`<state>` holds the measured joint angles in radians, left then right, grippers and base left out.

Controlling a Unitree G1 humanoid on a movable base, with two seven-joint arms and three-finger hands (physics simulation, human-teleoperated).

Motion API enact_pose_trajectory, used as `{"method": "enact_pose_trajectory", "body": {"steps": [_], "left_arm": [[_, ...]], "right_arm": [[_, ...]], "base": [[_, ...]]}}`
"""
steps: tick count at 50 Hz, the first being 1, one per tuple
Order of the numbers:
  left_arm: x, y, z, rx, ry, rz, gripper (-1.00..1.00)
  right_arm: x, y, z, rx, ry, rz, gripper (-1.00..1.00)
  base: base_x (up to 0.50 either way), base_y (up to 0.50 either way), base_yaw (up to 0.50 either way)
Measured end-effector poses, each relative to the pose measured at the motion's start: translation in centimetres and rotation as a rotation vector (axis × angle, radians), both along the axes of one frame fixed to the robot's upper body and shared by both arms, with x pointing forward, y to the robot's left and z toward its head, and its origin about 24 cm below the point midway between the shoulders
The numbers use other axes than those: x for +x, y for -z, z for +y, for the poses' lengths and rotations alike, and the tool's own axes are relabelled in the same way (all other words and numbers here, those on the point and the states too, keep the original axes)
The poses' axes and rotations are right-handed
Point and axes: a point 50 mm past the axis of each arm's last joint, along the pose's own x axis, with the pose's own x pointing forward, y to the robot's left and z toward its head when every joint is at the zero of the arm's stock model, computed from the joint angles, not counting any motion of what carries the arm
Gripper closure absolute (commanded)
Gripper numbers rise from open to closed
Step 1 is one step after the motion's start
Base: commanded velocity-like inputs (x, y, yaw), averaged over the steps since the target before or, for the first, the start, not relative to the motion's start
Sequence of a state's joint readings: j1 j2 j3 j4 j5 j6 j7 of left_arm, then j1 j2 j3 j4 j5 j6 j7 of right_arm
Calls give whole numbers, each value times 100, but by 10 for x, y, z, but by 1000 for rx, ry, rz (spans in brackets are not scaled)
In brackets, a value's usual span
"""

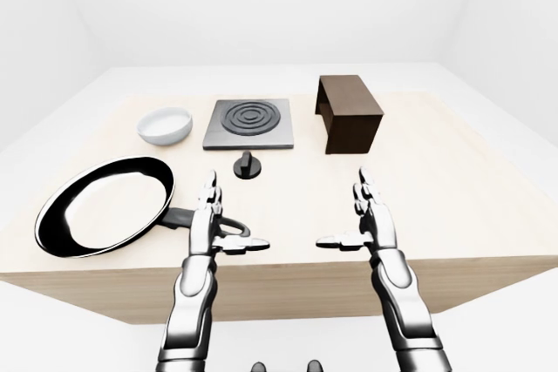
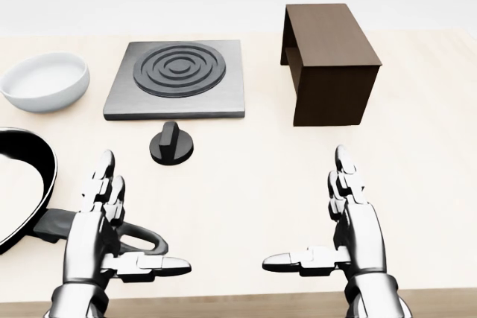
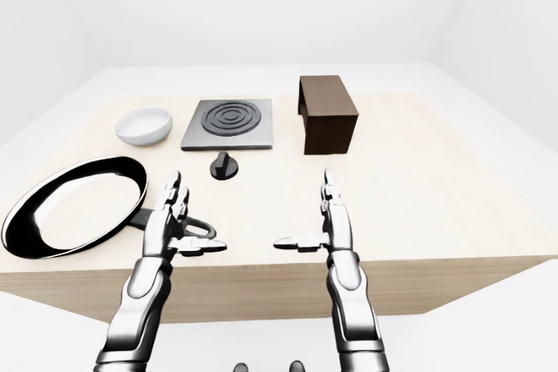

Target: Turn on the stove.

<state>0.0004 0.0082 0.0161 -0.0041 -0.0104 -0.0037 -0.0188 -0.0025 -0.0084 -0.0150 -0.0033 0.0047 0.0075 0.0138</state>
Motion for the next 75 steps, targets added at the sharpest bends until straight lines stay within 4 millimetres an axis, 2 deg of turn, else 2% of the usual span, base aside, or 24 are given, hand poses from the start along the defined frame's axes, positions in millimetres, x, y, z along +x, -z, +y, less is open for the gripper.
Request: {"method": "enact_pose_trajectory", "body": {"steps": [19,35,49,65,75], "left_arm": [[0,-7,8,-24,2,-26,-100],[-1,-9,10,-30,-1,-30,-100],[-1,-7,10,-27,-1,-31,-100],[0,-6,10,-22,-4,-31,-100],[0,-4,9,-19,-4,-29,-100]], "right_arm": [[0,-12,-9,-5,18,-23,-100],[-12,-50,-33,-1,117,-166,-100],[-23,-70,-49,13,187,-258,-100],[-27,-76,-50,6,185,-283,-100],[-27,-75,-49,-4,172,-280,-100]], "base": [[0,0,0],[0,0,0],[0,0,0],[0,0,0],[34,0,0]]}}
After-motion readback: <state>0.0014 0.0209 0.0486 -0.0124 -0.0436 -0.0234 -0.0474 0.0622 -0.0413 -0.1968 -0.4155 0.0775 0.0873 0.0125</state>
